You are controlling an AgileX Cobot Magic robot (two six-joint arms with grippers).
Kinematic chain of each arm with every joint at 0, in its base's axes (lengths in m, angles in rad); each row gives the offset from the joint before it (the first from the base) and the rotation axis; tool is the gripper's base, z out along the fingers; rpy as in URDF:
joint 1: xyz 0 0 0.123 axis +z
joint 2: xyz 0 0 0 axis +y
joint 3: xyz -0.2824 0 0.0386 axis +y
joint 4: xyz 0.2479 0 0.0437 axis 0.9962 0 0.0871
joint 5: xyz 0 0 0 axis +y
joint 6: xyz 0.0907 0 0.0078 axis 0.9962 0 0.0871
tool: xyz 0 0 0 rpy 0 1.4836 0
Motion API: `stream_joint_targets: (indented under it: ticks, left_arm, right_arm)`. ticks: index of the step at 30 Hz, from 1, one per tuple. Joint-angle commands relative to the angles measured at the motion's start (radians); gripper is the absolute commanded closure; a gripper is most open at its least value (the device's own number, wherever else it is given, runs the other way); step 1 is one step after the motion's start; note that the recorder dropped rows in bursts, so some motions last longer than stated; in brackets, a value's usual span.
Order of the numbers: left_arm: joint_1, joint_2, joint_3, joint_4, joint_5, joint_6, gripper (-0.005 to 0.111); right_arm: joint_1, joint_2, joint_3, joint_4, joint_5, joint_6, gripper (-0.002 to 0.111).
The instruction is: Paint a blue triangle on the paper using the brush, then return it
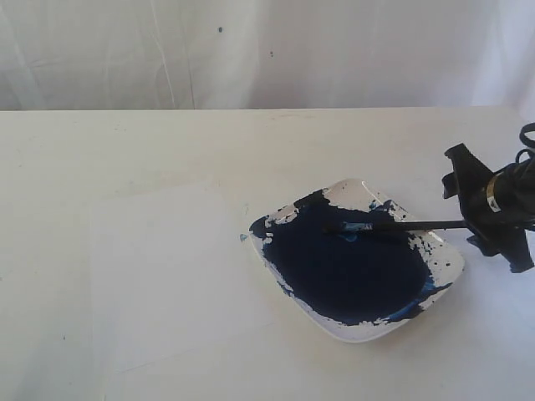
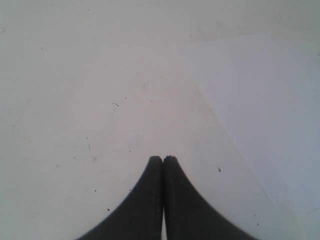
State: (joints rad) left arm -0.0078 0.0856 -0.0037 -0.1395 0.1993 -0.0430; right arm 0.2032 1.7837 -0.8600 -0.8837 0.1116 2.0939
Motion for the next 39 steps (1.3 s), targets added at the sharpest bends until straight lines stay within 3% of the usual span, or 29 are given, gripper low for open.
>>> stream_joint_targets:
  ticks: [1,11,21,39]
  left_arm:
    - [-0.004,0.003,0.004,-0.006,0.003,-0.002,0.107]
    - [-0.004,0.003,0.004,-0.006,0.003,-0.002,0.107]
    - [-0.004,0.003,0.004,-0.006,0.003,-0.002,0.107]
    - [-0.004,0.003,0.004,-0.006,0.003,-0.002,0.107]
  right_arm:
    - [-0.006,0.026,-0.016,-0.003,-0.002,0.004,0.045]
    - [-0.029,0.054,-0.022,-0.003,0.0,0.004,0.045]
    - [-0.036,0.054,-0.026,0.076,0.003,0.004,0.066]
    - [-0.044,0.055,-0.026,0.125,-0.004,0.004,0.075]
